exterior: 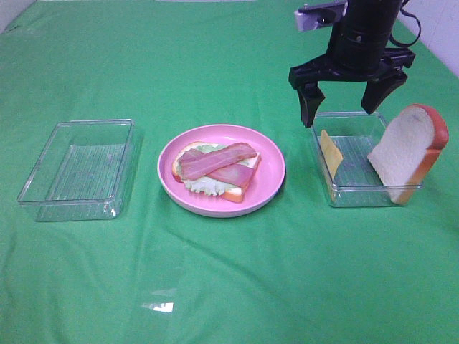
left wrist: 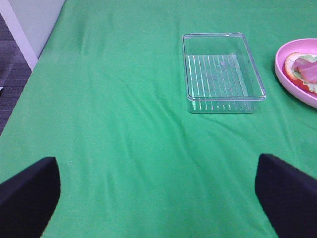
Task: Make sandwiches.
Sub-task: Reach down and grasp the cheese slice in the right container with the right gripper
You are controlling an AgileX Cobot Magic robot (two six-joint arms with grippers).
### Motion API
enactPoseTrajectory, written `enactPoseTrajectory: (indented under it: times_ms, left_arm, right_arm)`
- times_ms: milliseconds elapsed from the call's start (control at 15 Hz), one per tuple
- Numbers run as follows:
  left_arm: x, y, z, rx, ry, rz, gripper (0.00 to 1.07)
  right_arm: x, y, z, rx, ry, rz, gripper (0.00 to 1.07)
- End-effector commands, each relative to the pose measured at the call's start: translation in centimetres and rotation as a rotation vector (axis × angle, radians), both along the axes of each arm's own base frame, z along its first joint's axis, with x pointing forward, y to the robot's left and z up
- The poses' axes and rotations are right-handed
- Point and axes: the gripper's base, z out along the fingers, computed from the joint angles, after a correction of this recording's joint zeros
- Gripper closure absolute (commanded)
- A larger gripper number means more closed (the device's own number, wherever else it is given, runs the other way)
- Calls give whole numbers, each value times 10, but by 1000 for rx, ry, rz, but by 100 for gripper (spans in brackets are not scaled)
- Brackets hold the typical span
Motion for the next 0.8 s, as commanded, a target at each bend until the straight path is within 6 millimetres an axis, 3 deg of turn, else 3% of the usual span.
enactPoseTrajectory:
  times_ms: [67, 333, 800]
  left_arm:
    - [-2, 0, 0, 2, -21, 1, 6]
    - [-2, 0, 0, 2, -21, 1, 6]
    - [-2, 0, 0, 2, -21, 1, 6]
  right_arm:
    - [-4, 0, -22, 28, 13, -21, 13]
    - [-13, -2, -49, 40, 25, -36, 13]
    - [-14, -2, -70, 28, 55, -49, 13]
